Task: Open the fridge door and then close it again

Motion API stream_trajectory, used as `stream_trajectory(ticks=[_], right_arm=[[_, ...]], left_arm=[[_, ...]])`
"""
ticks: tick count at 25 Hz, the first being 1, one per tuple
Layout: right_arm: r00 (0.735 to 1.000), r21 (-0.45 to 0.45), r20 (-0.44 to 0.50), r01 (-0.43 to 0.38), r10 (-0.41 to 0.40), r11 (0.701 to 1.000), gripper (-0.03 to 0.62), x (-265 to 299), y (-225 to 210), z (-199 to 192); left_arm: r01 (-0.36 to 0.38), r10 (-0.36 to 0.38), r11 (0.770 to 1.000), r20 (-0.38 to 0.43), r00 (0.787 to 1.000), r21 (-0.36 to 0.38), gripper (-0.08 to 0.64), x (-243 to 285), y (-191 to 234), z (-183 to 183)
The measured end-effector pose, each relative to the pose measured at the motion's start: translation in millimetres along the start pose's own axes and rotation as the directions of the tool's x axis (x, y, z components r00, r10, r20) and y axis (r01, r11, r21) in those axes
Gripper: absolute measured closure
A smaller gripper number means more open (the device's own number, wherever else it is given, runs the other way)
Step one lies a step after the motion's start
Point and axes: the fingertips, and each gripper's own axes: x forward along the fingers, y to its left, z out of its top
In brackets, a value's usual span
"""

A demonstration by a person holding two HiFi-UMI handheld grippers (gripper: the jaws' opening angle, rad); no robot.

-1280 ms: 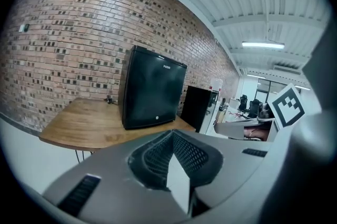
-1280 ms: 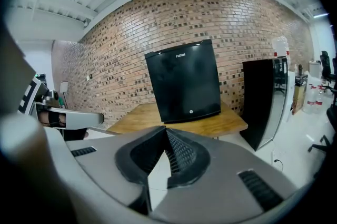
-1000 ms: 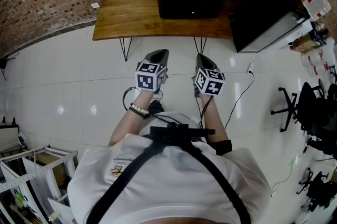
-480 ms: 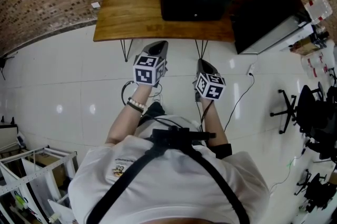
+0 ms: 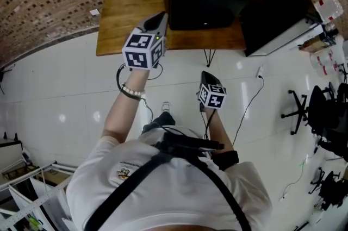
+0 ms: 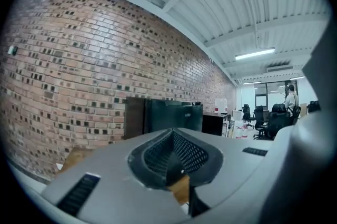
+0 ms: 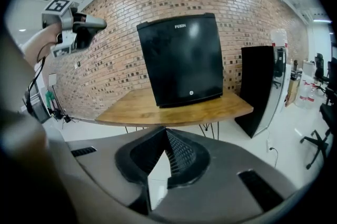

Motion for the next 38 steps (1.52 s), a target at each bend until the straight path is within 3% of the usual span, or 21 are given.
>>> stream_trajectory(ticks=[4,8,16,23,30,38], right_arm=[[0.998,0.023,-0.055,-0.018,0.019,1.000,0.578,28.4,19.6,-18.0],[0.995,0.014,-0.062,-0.080,0.081,0.997,0.578,31.3,63.4,-26.8],[0.989,0.049,0.026,-0.144,0.143,0.988,0.577,-15.9,129.2,-36.5],[0.986,0.053,0.046,-0.165,0.163,0.985,0.577,-34.0,179.8,-43.9],[0.983,0.014,0.074,-0.167,0.166,0.986,0.577,-21.7,194.3,-10.0],[0.987,-0.001,0.048,-0.152,0.152,0.988,0.577,-6.3,199.0,-11.6]], left_arm=[[0.001,-0.002,1.000,0.044,0.999,0.021,0.558,17.7,22.5,40.3],[0.001,-0.001,1.000,0.063,0.998,0.005,0.558,18.0,25.8,53.5],[0.022,-0.022,1.000,-0.001,1.000,-0.015,0.558,-27.7,-1.8,31.0],[0.014,-0.014,0.999,-0.014,1.000,-0.041,0.558,-72.3,9.5,23.1],[0.027,-0.026,0.997,0.011,1.000,-0.068,0.558,-69.5,24.2,34.3],[0.043,-0.041,0.998,0.035,0.999,-0.050,0.558,-60.0,32.6,62.1]])
